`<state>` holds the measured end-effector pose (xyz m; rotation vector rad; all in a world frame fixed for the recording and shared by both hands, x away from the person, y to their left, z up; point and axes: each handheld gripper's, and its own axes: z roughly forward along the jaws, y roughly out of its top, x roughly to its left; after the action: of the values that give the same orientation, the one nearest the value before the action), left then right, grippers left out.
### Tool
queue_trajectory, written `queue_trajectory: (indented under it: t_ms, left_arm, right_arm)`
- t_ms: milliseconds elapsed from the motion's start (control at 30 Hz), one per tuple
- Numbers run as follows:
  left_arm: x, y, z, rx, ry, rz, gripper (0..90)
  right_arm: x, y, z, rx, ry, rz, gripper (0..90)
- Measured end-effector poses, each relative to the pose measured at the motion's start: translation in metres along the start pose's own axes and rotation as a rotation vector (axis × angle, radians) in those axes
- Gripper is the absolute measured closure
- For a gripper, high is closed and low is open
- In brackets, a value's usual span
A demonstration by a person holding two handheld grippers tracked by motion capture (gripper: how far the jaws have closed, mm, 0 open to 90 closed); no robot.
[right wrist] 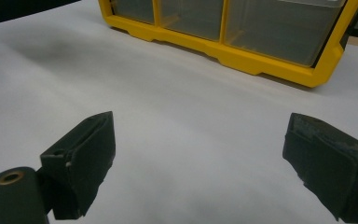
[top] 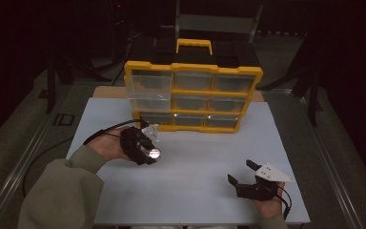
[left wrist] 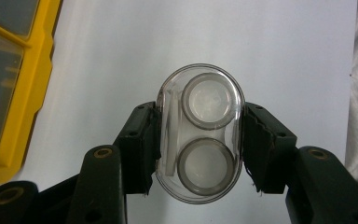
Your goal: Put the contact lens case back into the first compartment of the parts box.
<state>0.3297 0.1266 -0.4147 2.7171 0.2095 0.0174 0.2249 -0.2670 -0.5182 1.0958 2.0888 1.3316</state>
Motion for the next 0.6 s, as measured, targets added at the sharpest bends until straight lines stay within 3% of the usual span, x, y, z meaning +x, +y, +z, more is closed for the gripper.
queue_trajectory:
  t_ms: [600]
  left_arm:
    - [0.000,0.002,-0.017,-0.008,-0.026,0.019,49.9]
  right_arm:
    - [0.000,0.000,0.000,0.001,0.000,0.000,9.7]
